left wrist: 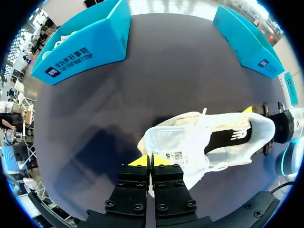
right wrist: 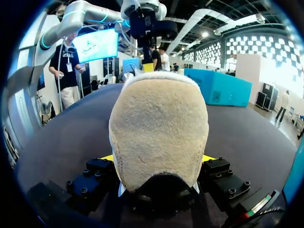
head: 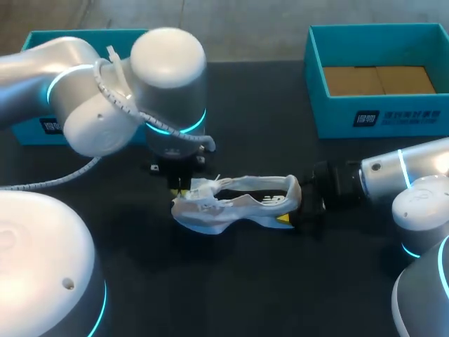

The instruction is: Take the shoe out of the shoebox, open the shoe tongue, remove and reinsert the insole, then place the shoe into the shoebox

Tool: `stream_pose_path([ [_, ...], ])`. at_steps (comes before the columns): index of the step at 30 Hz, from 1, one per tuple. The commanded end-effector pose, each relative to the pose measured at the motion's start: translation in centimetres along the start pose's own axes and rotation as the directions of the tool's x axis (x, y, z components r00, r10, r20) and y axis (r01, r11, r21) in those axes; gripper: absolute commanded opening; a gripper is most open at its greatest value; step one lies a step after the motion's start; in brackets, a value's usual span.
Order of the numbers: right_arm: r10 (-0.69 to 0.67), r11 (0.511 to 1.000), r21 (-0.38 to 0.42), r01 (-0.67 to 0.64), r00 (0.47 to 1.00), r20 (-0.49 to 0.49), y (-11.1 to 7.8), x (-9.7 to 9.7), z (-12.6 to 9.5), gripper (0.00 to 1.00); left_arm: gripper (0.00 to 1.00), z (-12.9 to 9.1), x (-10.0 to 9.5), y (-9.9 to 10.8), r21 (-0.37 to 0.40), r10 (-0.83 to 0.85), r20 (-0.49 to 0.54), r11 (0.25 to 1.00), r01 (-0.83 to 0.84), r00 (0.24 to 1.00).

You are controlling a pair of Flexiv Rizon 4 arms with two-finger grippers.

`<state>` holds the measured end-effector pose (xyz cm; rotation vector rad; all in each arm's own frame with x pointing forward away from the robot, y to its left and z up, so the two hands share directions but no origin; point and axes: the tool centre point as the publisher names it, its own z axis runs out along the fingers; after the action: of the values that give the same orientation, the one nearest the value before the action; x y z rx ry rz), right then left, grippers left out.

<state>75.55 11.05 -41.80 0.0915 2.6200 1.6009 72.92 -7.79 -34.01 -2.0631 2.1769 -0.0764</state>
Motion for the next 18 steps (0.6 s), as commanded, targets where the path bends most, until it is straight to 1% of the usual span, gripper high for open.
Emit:
stream_pose_path([
  [1,0.000,1.000,0.003,0.000,1.000,0.002,-0.1,0.1,0.1,0.00,0.00,1.4,0.5,0.3,-0.005,-0.003,0.021,1.000,0.003,1.000],
  [6,0.000,1.000,0.003,0.000,1.000,0.002,-0.1,0.1,0.1,0.00,0.00,2.5,0.4,0.7,-0.023,-0.005,0.040,1.000,0.006,0.999],
  [8,0.000,1.000,0.003,0.000,1.000,0.002,-0.1,0.1,0.1,0.00,0.09,2.7,0.5,0.7,-0.027,0.000,0.045,1.000,0.001,0.999],
  [9,0.000,1.000,0.003,0.000,1.000,0.002,-0.1,0.1,0.1,0.00,0.26,2.7,0.6,0.7,-0.028,0.002,0.045,1.000,-0.001,0.999],
  [12,0.000,1.000,0.003,0.000,1.000,0.002,-0.1,0.1,0.1,0.00,0.53,2.6,0.8,0.7,-0.031,0.006,0.043,1.000,-0.004,0.999],
  [13,0.000,1.000,0.003,0.000,1.000,0.002,-0.1,0.1,0.1,0.00,0.80,2.5,0.9,0.6,-0.030,0.007,0.041,1.000,-0.006,0.999],
  [14,0.000,1.000,0.003,0.000,1.000,0.002,-0.1,0.1,0.1,0.00,1.00,2.4,0.9,0.6,-0.028,0.009,0.037,1.000,-0.008,0.999],
  [18,0.000,1.000,0.003,0.000,1.000,0.002,-0.1,0.1,0.1,0.00,1.00,1.7,1.0,0.5,-0.018,0.009,0.027,1.000,-0.009,1.000],
])
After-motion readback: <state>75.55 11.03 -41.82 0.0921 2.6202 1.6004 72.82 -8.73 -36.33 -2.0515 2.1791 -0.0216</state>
